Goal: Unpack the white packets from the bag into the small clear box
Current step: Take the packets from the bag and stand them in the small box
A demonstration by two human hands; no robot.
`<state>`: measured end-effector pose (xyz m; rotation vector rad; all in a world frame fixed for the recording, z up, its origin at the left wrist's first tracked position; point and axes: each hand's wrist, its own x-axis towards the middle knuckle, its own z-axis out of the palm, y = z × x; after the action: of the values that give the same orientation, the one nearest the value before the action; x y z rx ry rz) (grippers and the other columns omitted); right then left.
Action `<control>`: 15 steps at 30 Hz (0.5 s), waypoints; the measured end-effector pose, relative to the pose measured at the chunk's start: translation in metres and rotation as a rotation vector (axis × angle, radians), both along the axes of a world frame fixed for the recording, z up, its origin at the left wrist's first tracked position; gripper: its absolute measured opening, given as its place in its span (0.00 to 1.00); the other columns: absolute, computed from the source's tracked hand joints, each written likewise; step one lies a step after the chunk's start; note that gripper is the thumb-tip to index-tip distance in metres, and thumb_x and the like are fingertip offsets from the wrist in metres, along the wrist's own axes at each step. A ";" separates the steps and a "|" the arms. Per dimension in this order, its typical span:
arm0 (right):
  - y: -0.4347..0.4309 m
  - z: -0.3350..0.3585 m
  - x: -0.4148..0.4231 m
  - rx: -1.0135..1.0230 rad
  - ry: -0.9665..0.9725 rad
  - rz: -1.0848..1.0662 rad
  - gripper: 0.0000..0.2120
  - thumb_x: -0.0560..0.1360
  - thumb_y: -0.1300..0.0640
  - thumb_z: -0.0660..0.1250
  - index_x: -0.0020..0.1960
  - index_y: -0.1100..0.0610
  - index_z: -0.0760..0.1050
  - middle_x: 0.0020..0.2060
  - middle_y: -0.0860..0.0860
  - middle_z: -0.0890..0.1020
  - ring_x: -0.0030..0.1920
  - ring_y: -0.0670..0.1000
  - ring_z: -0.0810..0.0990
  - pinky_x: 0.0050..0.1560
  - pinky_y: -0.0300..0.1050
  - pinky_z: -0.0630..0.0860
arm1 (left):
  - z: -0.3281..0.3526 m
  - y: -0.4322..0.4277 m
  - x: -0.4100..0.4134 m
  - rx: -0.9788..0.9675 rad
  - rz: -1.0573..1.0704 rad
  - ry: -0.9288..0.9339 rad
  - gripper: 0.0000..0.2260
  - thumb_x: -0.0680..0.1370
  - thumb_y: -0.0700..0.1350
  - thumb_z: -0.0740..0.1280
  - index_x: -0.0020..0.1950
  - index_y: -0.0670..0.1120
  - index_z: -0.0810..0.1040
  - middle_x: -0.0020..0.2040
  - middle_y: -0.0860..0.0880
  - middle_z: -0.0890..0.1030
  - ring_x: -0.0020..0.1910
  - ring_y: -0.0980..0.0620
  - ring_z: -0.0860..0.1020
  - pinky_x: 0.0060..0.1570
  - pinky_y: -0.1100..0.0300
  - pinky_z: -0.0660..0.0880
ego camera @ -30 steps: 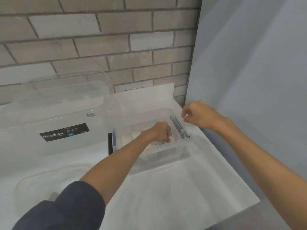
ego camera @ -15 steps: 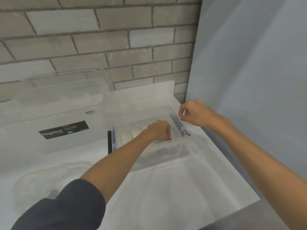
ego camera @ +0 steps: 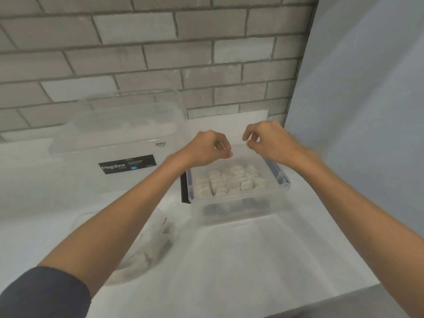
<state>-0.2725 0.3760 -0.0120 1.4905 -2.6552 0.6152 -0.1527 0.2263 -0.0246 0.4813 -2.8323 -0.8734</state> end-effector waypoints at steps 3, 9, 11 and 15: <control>-0.024 0.002 0.027 -0.057 -0.005 0.070 0.10 0.76 0.61 0.62 0.55 0.53 0.79 0.49 0.53 0.80 0.47 0.54 0.78 0.51 0.52 0.77 | 0.016 -0.013 0.047 0.014 0.047 0.037 0.06 0.75 0.48 0.71 0.49 0.48 0.82 0.42 0.58 0.82 0.38 0.67 0.77 0.39 0.75 0.69; -0.070 0.009 0.099 -0.070 -0.046 0.235 0.10 0.77 0.61 0.62 0.56 0.55 0.78 0.48 0.52 0.80 0.47 0.52 0.77 0.47 0.48 0.76 | 0.021 -0.051 0.140 0.007 0.202 0.049 0.05 0.74 0.47 0.72 0.48 0.48 0.83 0.42 0.56 0.82 0.40 0.64 0.79 0.38 0.77 0.68; -0.085 0.008 0.124 -0.074 -0.066 0.285 0.10 0.78 0.61 0.62 0.56 0.56 0.78 0.48 0.52 0.80 0.45 0.52 0.78 0.46 0.47 0.77 | 0.017 -0.063 0.168 0.035 0.245 0.038 0.04 0.74 0.46 0.72 0.48 0.48 0.83 0.41 0.56 0.82 0.40 0.63 0.78 0.37 0.76 0.69; -0.108 -0.002 0.171 -0.042 -0.072 0.387 0.09 0.77 0.61 0.62 0.53 0.56 0.79 0.47 0.52 0.81 0.44 0.54 0.79 0.45 0.50 0.78 | 0.001 -0.078 0.212 0.054 0.298 -0.025 0.04 0.75 0.46 0.72 0.48 0.50 0.82 0.40 0.58 0.82 0.40 0.63 0.78 0.38 0.74 0.69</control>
<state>-0.1020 0.2680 -0.0135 2.0245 -2.3950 0.7500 0.0594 0.1480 -0.0236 0.8985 -2.6656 -0.8886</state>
